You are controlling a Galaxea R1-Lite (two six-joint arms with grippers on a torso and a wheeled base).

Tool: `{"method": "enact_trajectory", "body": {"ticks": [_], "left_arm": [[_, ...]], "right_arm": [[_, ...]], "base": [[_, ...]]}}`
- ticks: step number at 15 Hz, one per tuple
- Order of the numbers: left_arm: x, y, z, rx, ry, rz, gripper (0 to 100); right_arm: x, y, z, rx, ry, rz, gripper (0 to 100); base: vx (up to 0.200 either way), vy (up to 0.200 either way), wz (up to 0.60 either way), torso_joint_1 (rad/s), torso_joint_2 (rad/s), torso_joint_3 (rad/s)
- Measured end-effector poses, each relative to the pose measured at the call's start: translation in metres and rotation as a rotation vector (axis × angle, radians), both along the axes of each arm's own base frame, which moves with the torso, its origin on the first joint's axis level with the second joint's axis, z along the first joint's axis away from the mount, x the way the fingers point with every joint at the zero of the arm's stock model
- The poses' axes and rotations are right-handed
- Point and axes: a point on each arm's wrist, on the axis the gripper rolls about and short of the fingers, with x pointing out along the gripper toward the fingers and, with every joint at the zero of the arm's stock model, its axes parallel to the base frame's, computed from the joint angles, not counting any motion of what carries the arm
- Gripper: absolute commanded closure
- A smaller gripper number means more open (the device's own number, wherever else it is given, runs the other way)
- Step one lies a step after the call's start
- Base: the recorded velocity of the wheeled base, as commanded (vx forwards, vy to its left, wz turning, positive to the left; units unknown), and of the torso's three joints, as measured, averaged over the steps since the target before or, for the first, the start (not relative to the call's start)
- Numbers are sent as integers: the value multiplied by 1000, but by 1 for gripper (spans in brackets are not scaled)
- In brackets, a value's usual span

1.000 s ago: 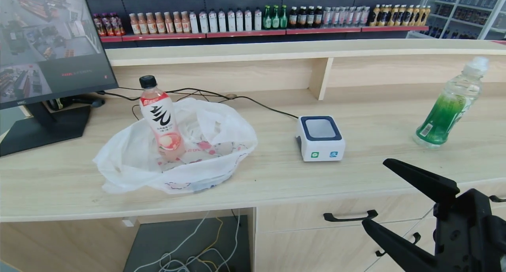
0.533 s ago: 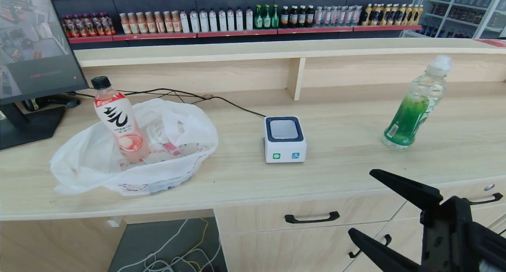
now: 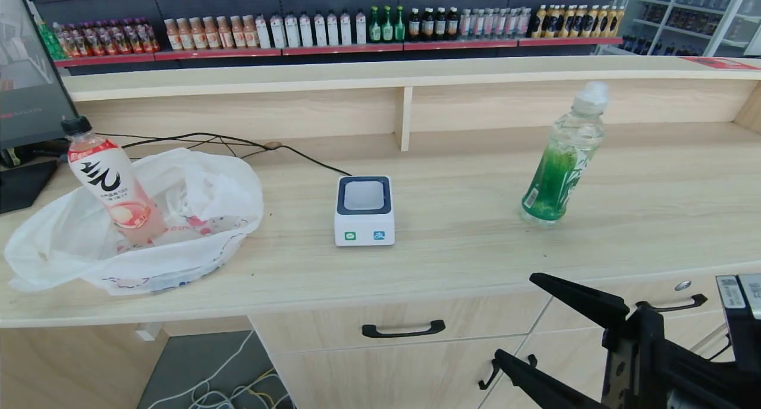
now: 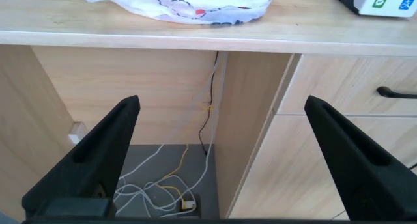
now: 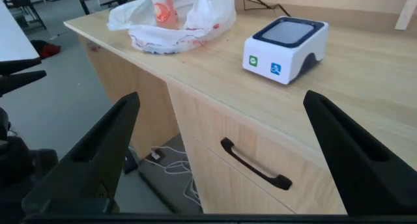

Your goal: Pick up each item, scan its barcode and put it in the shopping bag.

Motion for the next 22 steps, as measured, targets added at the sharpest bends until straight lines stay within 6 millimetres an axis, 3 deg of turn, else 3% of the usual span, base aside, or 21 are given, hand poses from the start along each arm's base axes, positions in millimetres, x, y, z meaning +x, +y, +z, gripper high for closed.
{"method": "enact_trajectory", "body": {"ticks": [4,11,14,22], "left_arm": [[0,0,0,-3,0,0,0],[0,0,0,-1,0,0,0],[0,0,0,-1,0,0,0],[0,0,0,-1,0,0,0]], "right_arm": [[11,-5,-3,-11,12,-176,0],[18,-7,1,9,7,-211,0],[26,0,5,22,-4,-210,0],[85,39,14,60,-59,-244,0]], "base": [[0,-200,0,1,1,1],[0,-200,0,2,0,2],[0,0,0,0,0,0],[0,0,0,0,0,0]]}}
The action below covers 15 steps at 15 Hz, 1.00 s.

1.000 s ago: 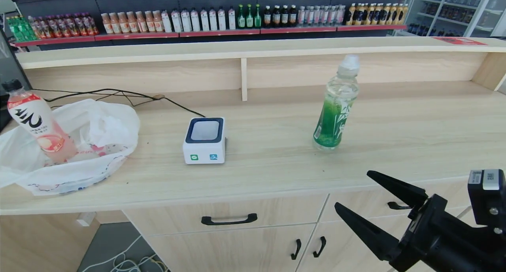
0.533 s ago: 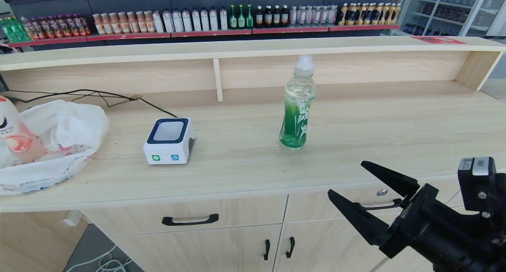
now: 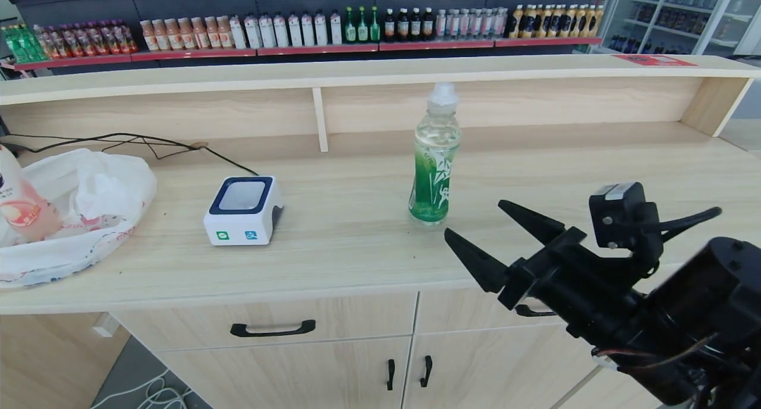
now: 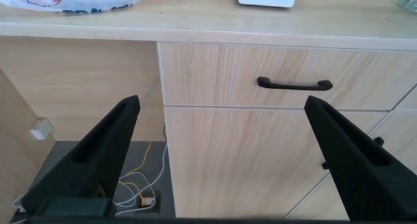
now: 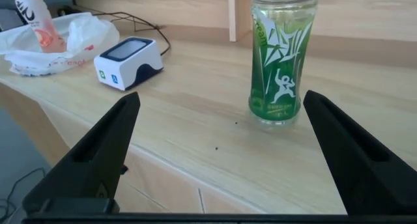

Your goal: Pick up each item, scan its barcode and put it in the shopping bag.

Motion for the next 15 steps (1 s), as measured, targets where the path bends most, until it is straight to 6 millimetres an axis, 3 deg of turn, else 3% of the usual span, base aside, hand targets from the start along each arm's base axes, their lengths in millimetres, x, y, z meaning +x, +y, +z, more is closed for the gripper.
{"method": "enact_trajectory", "body": {"ticks": [4,11,15], "left_arm": [[0,0,0,0,0,0,0],[0,0,0,0,0,0,0],[0,0,0,0,0,0,0]], "right_arm": [[42,5,-7,-1,-7,-55,0],[86,6,-19,1,-16,-120,0],[100,8,-25,2,-16,-136,0]], "base": [[0,0,0,0,0,0],[0,0,0,0,0,0],[0,0,0,0,0,0]]}}
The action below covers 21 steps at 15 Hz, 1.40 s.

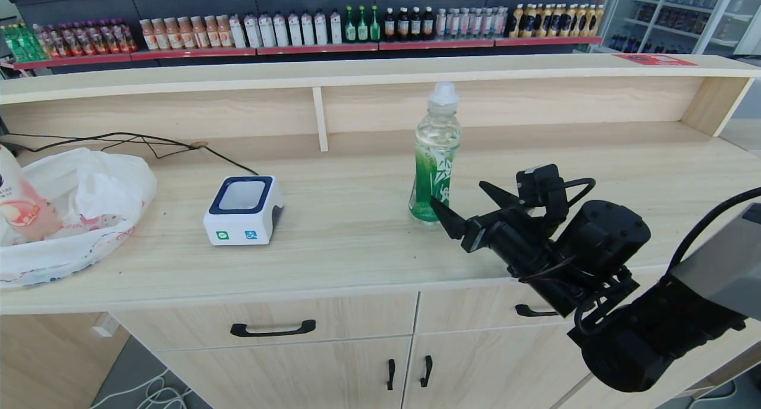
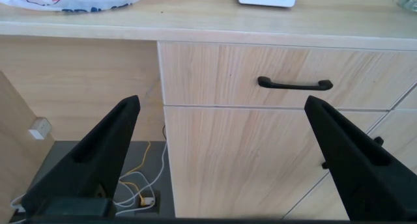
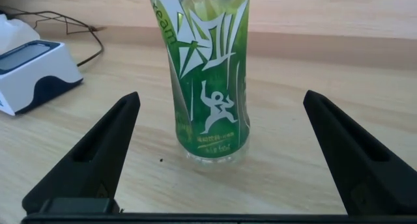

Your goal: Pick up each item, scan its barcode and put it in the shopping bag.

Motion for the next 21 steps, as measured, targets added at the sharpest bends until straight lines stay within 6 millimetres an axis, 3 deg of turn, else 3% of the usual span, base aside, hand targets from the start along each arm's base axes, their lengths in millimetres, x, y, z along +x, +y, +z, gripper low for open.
{"method": "enact_trajectory", "body": {"ticks": [11,21], "left_arm": [[0,0,0,0,0,0,0],[0,0,0,0,0,0,0]], "right_arm": [[32,19,-13,14,-27,6,0],[50,25,-12,11,-38,8,0]], "base": [[0,0,0,0,0,0],[0,0,0,0,0,0]]}}
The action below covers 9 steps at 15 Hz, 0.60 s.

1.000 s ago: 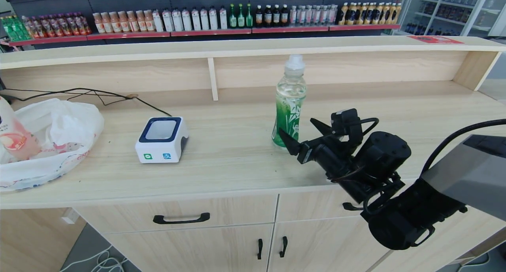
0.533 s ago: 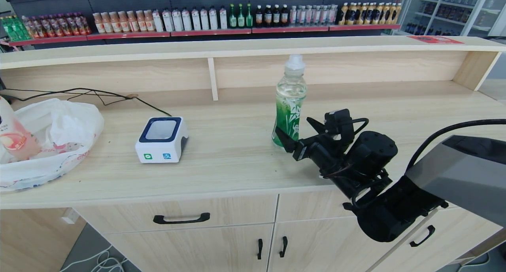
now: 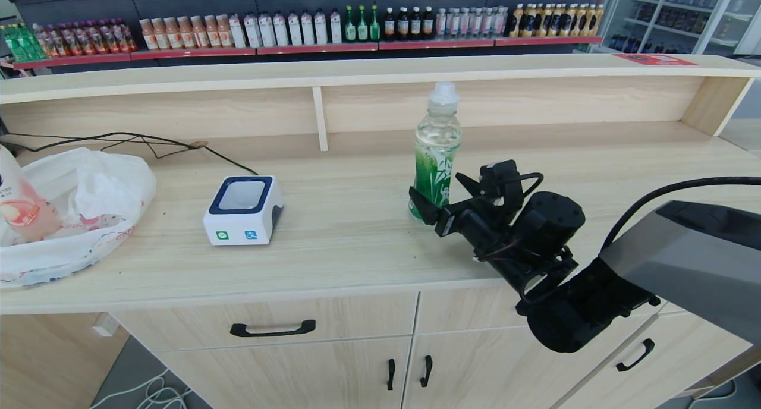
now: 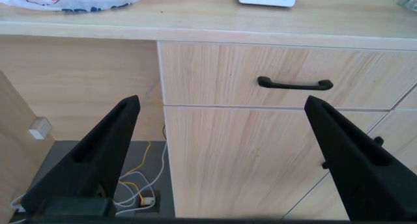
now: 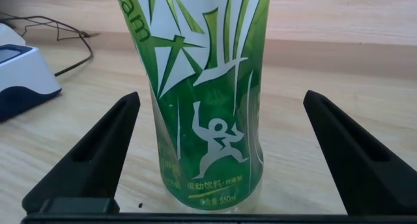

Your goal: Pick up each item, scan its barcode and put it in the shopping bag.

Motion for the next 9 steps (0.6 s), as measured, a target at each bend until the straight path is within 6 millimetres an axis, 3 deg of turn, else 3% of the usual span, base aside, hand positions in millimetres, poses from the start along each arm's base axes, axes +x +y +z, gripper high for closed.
{"method": "enact_trajectory", "body": {"ticks": [9], "left_arm": [[0,0,0,0,0,0,0]], "right_arm": [[18,11,15,-31,0,-3,0]], "base": [[0,0,0,0,0,0]]}}
